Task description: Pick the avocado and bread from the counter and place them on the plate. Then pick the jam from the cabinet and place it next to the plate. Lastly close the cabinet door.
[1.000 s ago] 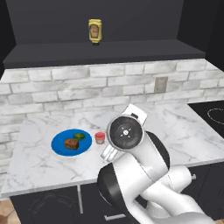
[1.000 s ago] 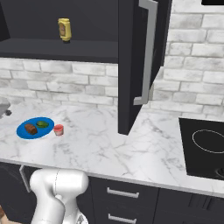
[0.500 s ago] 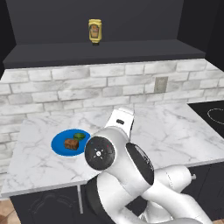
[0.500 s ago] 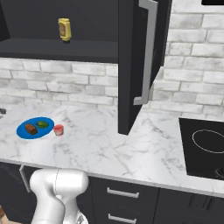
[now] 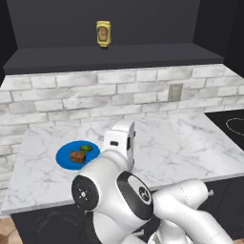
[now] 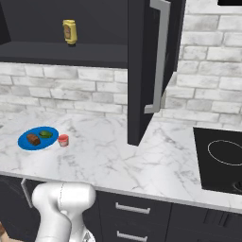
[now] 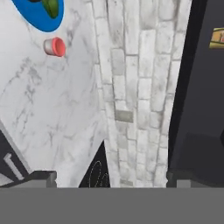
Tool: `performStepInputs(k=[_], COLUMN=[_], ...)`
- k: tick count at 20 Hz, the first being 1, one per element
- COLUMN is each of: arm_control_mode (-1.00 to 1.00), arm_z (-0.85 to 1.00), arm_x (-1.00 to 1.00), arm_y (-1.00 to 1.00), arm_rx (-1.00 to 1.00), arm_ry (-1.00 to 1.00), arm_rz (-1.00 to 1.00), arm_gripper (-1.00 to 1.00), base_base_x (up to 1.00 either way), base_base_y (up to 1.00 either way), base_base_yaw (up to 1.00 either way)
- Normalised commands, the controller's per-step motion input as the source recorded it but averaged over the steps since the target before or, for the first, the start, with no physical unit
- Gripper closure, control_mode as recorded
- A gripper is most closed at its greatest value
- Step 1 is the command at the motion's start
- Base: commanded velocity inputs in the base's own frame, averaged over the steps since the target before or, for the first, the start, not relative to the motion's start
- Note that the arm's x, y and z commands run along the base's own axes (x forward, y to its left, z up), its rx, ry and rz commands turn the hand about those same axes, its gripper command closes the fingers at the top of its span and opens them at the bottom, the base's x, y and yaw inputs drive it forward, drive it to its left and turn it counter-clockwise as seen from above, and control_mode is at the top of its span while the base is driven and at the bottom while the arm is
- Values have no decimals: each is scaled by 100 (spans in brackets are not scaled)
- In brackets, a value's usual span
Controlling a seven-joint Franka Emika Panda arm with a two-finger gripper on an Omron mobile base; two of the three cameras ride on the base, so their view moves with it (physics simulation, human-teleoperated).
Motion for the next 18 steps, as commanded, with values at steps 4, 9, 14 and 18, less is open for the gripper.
performStepInputs(k=[4, 9, 14, 18], arm_control_mode=[-100, -100, -100, -100], arm_z=[0, 0, 0, 0], arm_x=[-13, -4, 0, 0], arm_y=[8, 14, 18, 22], arm_rx=[-28, -23, -17, -15], arm_ry=[-11, -16, -22, -26], arm_rz=[0, 0, 0, 0], arm_gripper=[-100, -100, -100, -100], base_base_x=[0, 0, 0, 0], base_base_y=[0, 0, 0, 0], base_base_yaw=[0, 0, 0, 0])
